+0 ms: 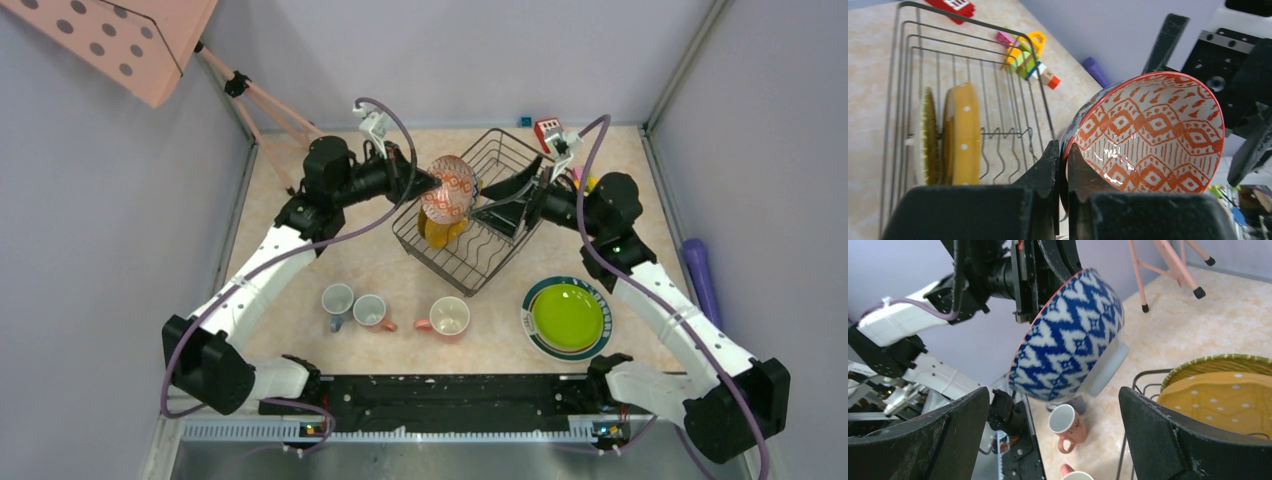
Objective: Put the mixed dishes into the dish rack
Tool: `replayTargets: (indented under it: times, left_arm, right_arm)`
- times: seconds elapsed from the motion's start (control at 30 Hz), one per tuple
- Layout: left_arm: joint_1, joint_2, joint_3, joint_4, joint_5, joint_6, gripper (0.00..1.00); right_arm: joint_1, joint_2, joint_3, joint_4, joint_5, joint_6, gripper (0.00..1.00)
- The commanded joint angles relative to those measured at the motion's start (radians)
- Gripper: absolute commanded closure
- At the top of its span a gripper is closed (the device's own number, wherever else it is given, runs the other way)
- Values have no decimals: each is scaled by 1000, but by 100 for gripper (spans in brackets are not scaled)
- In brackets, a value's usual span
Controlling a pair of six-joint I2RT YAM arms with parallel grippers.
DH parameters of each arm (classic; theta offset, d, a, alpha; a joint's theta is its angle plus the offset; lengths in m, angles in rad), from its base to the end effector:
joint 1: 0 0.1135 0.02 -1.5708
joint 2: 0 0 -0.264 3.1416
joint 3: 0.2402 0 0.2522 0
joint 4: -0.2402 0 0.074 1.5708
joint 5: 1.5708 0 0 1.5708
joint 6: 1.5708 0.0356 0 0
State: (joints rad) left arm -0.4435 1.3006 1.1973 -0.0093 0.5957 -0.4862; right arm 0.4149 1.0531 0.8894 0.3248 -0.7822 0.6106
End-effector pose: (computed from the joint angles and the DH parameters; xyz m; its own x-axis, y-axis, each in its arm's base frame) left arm 0.2644 -0.1477 0.3907 -0.4910 -0.1949 -0.8491 0.7119 0.4720 -0.5200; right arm 0.2084 0.1192 0.3781 -0.4087 0.2644 -0.8735 -0.8401 0.2650 0.4733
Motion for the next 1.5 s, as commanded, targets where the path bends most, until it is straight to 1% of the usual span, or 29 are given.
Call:
replayTargets:
  times: [0.0,0.07,0.13,0.3,0.63,1.03,1.17,1.2,1.23,1.27,1.3,1.37,1.4,1.47]
  left_arm:
    - [-7,-7,22,156,134,-102,100]
    - [-7,-12,18,165,134,-106,100]
    - [-6,-17,16,167,129,-107,100]
    - [-7,-22,11,170,121,-105,100]
    - [-7,-7,13,181,114,-94,100]
    - [-9,8,13,190,101,-66,100]
    - [-10,11,21,171,85,-44,100]
    - [-9,10,23,169,80,-40,100]
    - [-9,11,23,168,77,-37,100]
    - [-9,12,24,165,72,-36,100]
    - [-9,12,24,162,68,-35,100]
    - [-9,13,26,155,67,-29,100]
    - [-9,13,26,146,59,-24,96]
    - [-9,14,28,122,33,-16,81]
  right_arm:
    - [9,-24,-3,136,13,109,1]
    - [9,-17,15,81,60,112,1]
    - [9,-14,15,60,97,132,1]
    - [10,-6,-8,142,82,227,1]
    - [32,10,-13,176,70,260,1]
    - [51,24,-16,149,131,265,11]
    - [56,36,-10,137,126,255,32]
    - [56,39,-10,137,126,254,39]
    - [56,42,-9,133,126,252,51]
    - [56,44,-7,128,125,248,61]
    - [56,47,-3,121,125,245,69]
    - [56,51,9,94,134,232,82]
    - [56,52,13,81,143,226,86]
    - [55,50,23,45,178,211,90]
